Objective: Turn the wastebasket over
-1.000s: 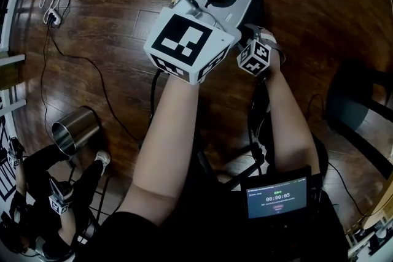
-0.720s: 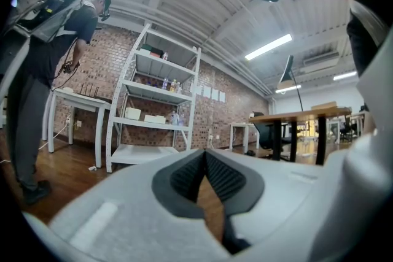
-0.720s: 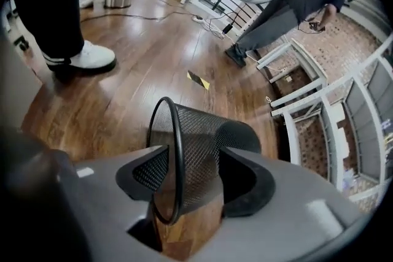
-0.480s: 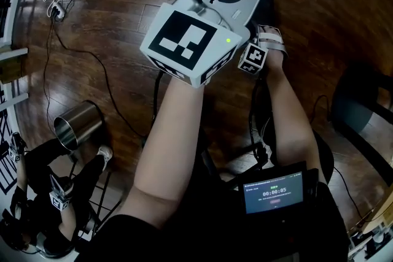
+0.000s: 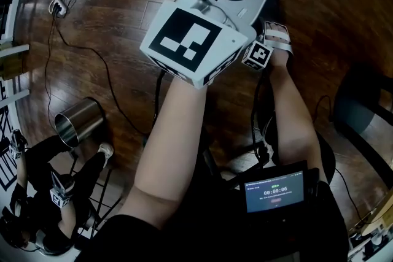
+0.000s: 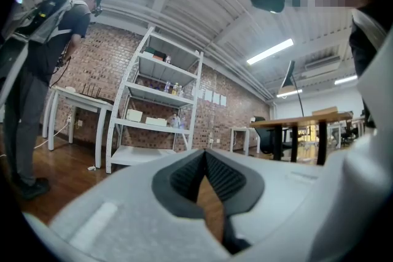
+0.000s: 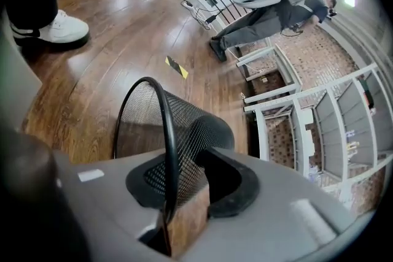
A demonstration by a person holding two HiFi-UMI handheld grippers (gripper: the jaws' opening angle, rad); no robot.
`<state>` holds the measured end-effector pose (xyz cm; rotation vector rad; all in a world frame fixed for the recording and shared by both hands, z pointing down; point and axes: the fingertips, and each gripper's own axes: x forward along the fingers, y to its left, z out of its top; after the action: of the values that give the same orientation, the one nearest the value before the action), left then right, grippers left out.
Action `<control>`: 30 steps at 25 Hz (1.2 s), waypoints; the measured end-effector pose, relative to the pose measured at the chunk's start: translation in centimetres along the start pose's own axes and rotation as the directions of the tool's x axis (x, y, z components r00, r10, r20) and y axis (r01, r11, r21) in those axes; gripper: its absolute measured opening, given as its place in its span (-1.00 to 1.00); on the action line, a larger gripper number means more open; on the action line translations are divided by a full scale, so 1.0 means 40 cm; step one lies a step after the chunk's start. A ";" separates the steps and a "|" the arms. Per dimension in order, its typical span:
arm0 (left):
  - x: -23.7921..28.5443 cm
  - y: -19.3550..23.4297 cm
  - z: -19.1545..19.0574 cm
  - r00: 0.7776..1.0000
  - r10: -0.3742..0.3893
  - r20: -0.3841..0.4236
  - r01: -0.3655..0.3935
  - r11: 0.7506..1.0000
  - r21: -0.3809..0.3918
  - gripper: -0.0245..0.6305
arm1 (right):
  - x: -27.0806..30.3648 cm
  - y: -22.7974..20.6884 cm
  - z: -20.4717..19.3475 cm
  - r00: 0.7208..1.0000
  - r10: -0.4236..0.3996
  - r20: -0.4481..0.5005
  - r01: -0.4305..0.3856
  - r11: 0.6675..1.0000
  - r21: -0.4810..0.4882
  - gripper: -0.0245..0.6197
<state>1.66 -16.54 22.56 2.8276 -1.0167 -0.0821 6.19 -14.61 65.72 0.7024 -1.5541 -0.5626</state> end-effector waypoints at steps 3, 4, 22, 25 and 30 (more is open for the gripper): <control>0.001 -0.009 -0.004 1.000 -0.007 -0.006 0.007 1.000 0.009 -0.92 | -0.010 -0.057 -0.008 1.000 -0.008 -0.001 0.008 1.000 0.023 -0.65; 0.000 -0.009 -0.003 1.000 -0.005 -0.008 0.005 1.000 0.009 -0.92 | -0.013 -0.077 -0.010 1.000 -0.008 -0.005 0.008 1.000 0.020 -0.69; -0.006 0.002 -0.001 1.000 -0.005 0.011 0.005 1.000 0.018 -0.92 | -0.074 -0.149 0.036 0.851 0.521 0.067 -0.526 0.844 0.106 -0.86; -0.004 0.002 0.003 1.000 -0.002 0.012 0.002 1.000 0.015 -0.92 | -0.084 -0.100 0.045 0.795 0.600 0.082 -0.606 0.788 0.109 -0.87; -0.009 0.006 0.003 1.000 -0.005 0.014 0.005 1.000 -0.001 -0.92 | -0.071 -0.042 0.056 0.749 0.658 0.080 -0.662 0.741 0.108 -0.89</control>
<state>1.22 -16.49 22.48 2.8328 -1.0118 -0.1027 4.25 -13.84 62.31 0.1869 -1.7520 0.0687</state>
